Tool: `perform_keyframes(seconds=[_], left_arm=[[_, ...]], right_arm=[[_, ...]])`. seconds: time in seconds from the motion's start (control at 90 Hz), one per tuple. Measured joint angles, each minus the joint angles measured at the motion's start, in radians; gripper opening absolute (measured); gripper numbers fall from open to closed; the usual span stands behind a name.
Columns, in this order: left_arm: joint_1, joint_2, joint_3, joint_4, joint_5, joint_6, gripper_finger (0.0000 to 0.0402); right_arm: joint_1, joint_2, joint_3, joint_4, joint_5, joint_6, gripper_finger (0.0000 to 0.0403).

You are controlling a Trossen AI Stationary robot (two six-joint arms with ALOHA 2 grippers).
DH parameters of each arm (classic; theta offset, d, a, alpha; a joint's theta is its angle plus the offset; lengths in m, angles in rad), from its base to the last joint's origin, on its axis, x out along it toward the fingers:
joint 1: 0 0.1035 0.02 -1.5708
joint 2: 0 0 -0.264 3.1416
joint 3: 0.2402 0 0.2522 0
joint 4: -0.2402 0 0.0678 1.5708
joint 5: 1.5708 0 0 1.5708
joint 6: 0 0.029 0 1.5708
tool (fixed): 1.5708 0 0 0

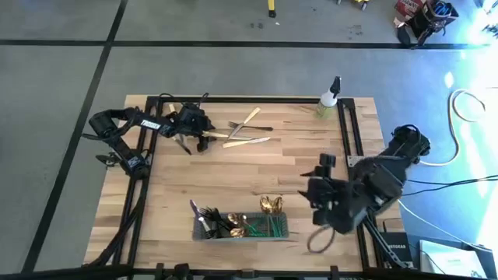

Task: Sort silverware
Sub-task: Put the middle yellow knife into the gray cutlery rack

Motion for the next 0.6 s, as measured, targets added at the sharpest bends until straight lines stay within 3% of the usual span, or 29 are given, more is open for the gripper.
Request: perform_keyframes(seconds=[0.156,0.411,0.6], left_arm=[[-0.032,-0.003,0.003,-0.027,-0.064,0.029,0.0223],[-0.045,0.025,0.006,-0.079,-0.017,-0.030,0.0110],[-0.046,0.027,0.006,-0.087,-0.003,-0.115,0.0067]], right_arm=[[0.053,0.000,0.000,0.000,0.058,0.054,0.0202],[0.063,0.000,0.000,0.000,0.096,0.072,0.0202],[0.063,0.000,0.000,0.002,0.096,0.073,0.0202]])
